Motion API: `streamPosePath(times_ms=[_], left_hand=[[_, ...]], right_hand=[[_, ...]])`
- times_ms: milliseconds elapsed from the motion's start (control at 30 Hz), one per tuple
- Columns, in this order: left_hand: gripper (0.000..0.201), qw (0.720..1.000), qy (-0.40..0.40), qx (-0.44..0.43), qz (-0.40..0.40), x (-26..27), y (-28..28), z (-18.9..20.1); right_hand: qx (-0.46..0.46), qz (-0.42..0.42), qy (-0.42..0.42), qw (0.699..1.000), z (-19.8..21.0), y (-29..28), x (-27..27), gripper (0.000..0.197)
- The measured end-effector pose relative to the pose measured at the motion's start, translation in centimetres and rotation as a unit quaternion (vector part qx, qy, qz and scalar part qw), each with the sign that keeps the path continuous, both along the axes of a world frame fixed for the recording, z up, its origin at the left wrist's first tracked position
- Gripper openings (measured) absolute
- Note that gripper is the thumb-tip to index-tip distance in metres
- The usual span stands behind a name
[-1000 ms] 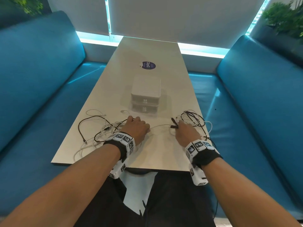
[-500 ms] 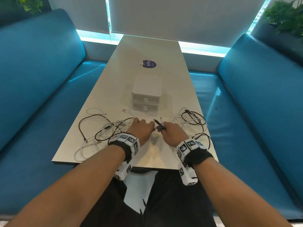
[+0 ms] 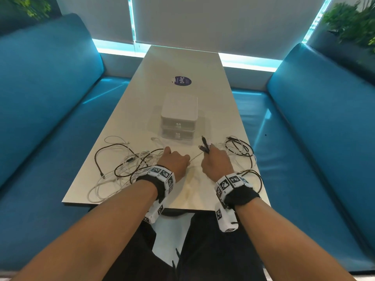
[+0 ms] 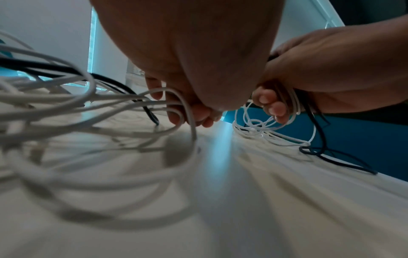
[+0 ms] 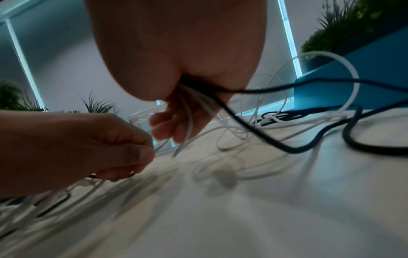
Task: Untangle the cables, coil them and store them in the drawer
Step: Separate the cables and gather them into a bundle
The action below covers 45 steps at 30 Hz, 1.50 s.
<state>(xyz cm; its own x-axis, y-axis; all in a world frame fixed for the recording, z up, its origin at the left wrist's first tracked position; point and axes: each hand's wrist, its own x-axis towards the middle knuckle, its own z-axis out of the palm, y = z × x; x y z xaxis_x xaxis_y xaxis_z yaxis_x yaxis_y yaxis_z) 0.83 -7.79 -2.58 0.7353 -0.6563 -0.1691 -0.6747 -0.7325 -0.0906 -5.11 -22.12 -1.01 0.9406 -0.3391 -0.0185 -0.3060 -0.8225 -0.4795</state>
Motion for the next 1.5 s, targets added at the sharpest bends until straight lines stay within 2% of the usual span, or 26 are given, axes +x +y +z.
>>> streamPosePath(times_ms=[100, 167, 233, 367, 467, 533, 600, 733, 867, 1033, 1167, 1300, 1400, 1500], left_hand=[[0.022, 1.000, 0.004, -0.010, -0.012, 0.1, 0.0, 0.1], [0.034, 1.000, 0.004, -0.011, -0.029, 0.3, 0.0, 0.1], [0.037, 0.999, 0.000, -0.013, -0.037, 0.4, 0.2, -0.1], [0.022, 0.998, -0.001, -0.052, -0.028, 0.3, 0.6, -0.2], [0.020, 0.999, 0.014, -0.034, -0.013, 1.0, 1.5, -0.3], [0.022, 1.000, 0.019, -0.017, -0.010, 1.6, 2.0, -0.5], [0.023, 0.999, 0.027, -0.021, -0.007, 1.8, 1.9, -0.6], [0.022, 0.999, 0.007, -0.036, -0.005, 1.0, 0.7, -0.3], [0.023, 0.998, -0.002, -0.048, 0.035, 0.3, -0.3, 0.2], [0.018, 0.998, 0.011, -0.058, 0.035, 0.5, -0.4, 0.1], [0.021, 0.998, 0.026, -0.051, 0.020, 0.7, 0.6, 0.1], [0.016, 0.999, 0.023, -0.016, 0.025, 1.3, 2.1, -0.2], [0.017, 0.999, 0.034, -0.020, 0.022, 1.1, 1.8, 0.1], [0.020, 0.998, 0.038, -0.039, 0.024, 0.4, 0.8, 0.5]], right_hand=[[0.125, 0.065, 0.044, 0.989, -0.2, 0.9, 0.0, 0.019], [0.153, 0.095, 0.074, 0.981, -0.2, 1.2, -0.3, 0.017], [0.102, 0.118, 0.083, 0.984, -0.5, 1.2, -0.5, 0.018], [-0.109, 0.136, 0.074, 0.982, -1.2, 0.1, -0.5, 0.022], [-0.173, 0.085, 0.110, 0.975, -1.6, -2.0, -1.2, 0.023], [-0.167, 0.020, 0.129, 0.977, -1.8, -3.7, -1.7, 0.024], [-0.148, -0.004, 0.118, 0.982, -1.8, -4.2, -1.7, 0.023], [-0.107, 0.020, 0.052, 0.993, -1.2, -2.0, -0.9, 0.025], [-0.095, 0.022, 0.005, 0.995, -1.1, 0.2, -0.4, 0.033], [-0.060, 0.071, 0.048, 0.995, -1.8, 1.3, 0.0, 0.026], [-0.138, 0.084, 0.081, 0.984, -2.1, -0.3, -0.4, 0.022], [-0.173, 0.006, 0.129, 0.976, -2.1, -3.5, -1.4, 0.025], [-0.173, -0.018, 0.109, 0.979, -1.5, -3.9, -1.4, 0.026], [-0.123, 0.006, 0.044, 0.991, -1.1, -2.2, -1.0, 0.026]])
